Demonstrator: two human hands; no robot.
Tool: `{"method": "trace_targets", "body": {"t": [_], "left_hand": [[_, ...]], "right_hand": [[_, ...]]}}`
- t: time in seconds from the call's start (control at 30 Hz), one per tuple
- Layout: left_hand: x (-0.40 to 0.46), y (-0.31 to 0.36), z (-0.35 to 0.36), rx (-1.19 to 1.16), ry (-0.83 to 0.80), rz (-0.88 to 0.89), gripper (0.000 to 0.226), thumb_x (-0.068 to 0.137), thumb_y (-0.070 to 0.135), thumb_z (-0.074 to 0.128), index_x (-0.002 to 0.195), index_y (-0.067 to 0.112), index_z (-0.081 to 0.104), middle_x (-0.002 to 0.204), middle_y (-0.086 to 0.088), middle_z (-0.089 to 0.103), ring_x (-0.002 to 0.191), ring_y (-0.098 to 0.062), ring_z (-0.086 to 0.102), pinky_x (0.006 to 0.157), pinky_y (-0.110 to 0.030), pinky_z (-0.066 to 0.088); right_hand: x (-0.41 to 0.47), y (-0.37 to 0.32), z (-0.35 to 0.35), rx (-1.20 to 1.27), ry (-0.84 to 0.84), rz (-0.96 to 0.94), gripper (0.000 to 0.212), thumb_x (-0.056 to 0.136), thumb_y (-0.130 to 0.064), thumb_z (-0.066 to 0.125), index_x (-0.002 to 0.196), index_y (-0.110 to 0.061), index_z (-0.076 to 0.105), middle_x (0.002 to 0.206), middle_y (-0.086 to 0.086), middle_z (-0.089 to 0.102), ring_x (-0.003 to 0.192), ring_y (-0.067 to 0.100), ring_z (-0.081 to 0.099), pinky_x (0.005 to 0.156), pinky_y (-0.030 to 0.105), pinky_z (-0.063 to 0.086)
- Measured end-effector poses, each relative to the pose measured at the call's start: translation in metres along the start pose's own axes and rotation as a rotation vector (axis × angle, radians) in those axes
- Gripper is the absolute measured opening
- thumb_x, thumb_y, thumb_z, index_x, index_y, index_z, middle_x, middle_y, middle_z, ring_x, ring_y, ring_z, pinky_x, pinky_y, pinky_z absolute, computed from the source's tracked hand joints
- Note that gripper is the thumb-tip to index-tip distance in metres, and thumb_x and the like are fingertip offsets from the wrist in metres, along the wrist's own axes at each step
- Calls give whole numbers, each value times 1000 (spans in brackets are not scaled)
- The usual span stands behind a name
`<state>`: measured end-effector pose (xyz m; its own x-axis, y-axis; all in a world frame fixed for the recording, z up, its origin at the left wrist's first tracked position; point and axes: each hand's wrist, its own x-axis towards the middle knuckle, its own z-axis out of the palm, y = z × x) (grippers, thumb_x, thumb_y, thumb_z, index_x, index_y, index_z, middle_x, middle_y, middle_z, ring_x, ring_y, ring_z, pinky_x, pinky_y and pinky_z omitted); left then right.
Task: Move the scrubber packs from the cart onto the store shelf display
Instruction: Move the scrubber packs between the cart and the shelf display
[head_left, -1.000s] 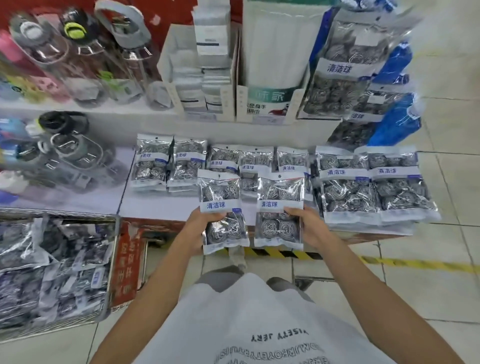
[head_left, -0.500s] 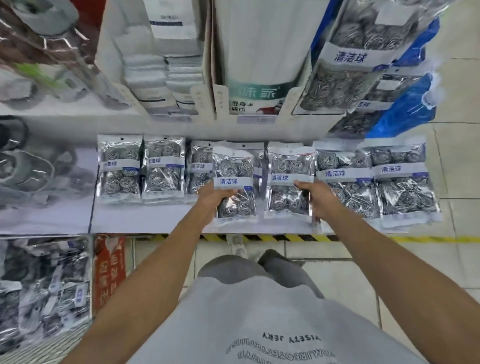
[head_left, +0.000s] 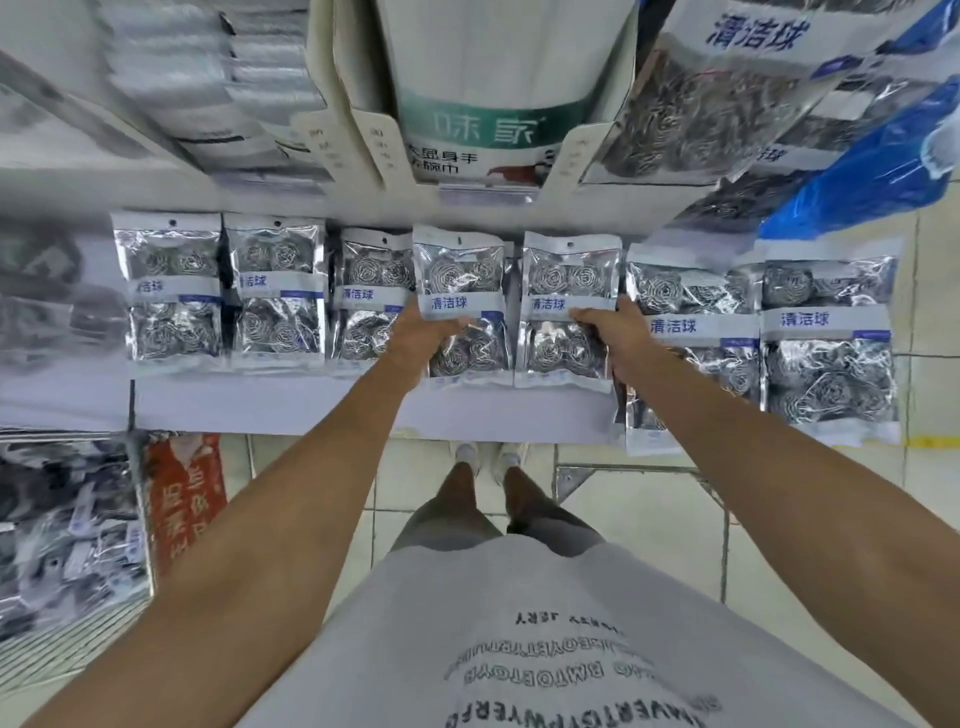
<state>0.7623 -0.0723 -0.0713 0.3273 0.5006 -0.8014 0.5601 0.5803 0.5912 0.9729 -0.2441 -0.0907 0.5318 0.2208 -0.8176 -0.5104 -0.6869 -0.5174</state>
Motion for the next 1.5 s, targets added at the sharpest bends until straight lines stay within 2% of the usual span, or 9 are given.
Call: {"method": "trace_targets", "body": {"t": [0.1,0.27,0.4,0.47,0.63,0.8,0.93,1.1,1.5], "left_hand": [[8,-1,-1,112,38,59,84,85,4,79,155,13,33,149,-13,49,135,-32,50,112,-42,42],[14,6,5,240,35,88,77,85,9,80,151,11,39,139,-11,56,121,-21,52,103,-34,44],[11,9,9,282,59,103,80,88,11,78,155,8,33,139,-6,54,129,-24,49,115,-43,40],[10,6,5,307,75,101,72,89,12,79,149,7,40,121,0,58,119,-22,55,111,-42,47],[-12,5,-9,459,128,188,43,91,17,77,127,8,55,105,-5,66,88,-17,63,75,-26,56],[-48,-5,-34,663,226,278,35,96,36,62,118,10,58,111,-15,64,104,-34,63,87,-45,55],[-108,-15,-49,730,363,330,46,105,24,49,147,4,47,144,-21,49,133,-37,48,108,-49,45],[-176,-66,-70,718,621,294,54,106,31,48,154,7,39,146,-20,49,131,-39,50,102,-47,46],[-307,-226,-123,344,1123,9,42,102,32,51,135,8,54,126,-13,59,115,-32,57,98,-44,50]], "right_hand": [[12,5,4,-3,18,-11,78,76,-25,89,139,-13,43,116,15,69,90,36,74,60,39,53],[14,0,10,-101,78,-65,80,80,-27,87,145,-17,40,116,1,61,115,36,65,98,56,53],[1,-5,11,-281,131,-138,73,91,-25,78,149,-9,36,121,2,56,101,19,61,79,31,55],[-8,-7,10,-395,153,-202,63,92,-25,77,141,-9,41,120,5,62,91,18,64,65,28,54],[-45,-14,8,-701,145,-371,59,96,-31,70,143,-7,42,119,7,53,100,25,62,95,42,55],[-85,-16,17,-959,12,-576,55,101,-37,54,148,-11,45,132,14,62,109,30,66,98,46,55],[-120,-24,39,-1144,-102,-764,50,103,-37,50,147,-14,48,144,14,55,129,33,56,102,48,51],[-162,-22,81,-1265,-317,-1038,44,102,-38,52,136,-9,57,130,16,62,109,30,63,92,43,53],[-275,26,209,-1461,-708,-1578,59,107,-49,44,154,-13,44,151,10,52,136,28,50,110,38,39]]}}
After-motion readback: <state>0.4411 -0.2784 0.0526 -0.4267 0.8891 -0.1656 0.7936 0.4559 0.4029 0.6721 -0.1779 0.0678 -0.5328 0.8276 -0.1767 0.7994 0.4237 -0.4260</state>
